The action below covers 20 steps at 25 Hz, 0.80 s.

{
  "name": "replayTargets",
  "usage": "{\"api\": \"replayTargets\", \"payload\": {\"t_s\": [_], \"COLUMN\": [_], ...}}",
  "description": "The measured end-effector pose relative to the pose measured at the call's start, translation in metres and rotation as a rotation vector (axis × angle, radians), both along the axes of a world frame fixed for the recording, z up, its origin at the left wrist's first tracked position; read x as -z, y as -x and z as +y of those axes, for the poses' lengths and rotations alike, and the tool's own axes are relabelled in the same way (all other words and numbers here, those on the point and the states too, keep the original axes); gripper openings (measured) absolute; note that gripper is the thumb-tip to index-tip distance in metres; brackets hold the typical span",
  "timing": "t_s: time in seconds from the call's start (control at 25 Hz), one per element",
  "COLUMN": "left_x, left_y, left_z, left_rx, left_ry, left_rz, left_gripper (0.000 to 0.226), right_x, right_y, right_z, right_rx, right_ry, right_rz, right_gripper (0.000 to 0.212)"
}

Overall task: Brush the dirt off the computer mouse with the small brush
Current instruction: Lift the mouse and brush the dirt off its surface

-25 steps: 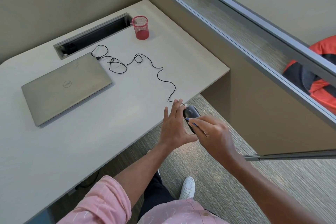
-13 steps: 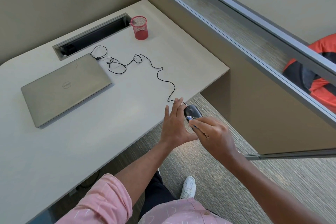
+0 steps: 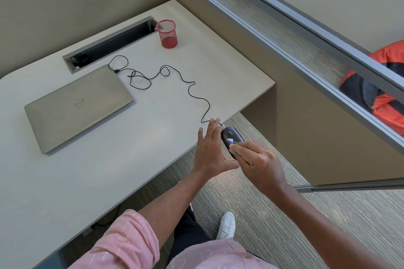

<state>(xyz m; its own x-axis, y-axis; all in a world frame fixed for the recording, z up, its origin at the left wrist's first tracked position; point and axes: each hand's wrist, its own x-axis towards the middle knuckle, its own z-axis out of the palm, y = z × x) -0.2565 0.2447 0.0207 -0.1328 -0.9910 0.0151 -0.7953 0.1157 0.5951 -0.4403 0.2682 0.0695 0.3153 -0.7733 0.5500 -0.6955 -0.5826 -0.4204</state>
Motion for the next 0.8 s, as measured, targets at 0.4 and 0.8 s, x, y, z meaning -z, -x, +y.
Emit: {"api": "replayTargets", "payload": {"t_s": [0.4, 0.8], "left_x": [0.007, 0.003], "left_y": [0.004, 0.003], "left_z": [0.000, -0.001], "left_rx": [0.009, 0.007], "left_ry": [0.018, -0.014], "left_rz": [0.001, 0.024], "left_gripper": [0.123, 0.119], "right_x": [-0.004, -0.007], "right_y": [-0.011, -0.006], "right_z": [-0.005, 0.004], "right_rx": [-0.014, -0.005], "right_ry": [-0.009, -0.021], "right_rz": [-0.003, -0.028], "right_gripper": [0.009, 0.009]}}
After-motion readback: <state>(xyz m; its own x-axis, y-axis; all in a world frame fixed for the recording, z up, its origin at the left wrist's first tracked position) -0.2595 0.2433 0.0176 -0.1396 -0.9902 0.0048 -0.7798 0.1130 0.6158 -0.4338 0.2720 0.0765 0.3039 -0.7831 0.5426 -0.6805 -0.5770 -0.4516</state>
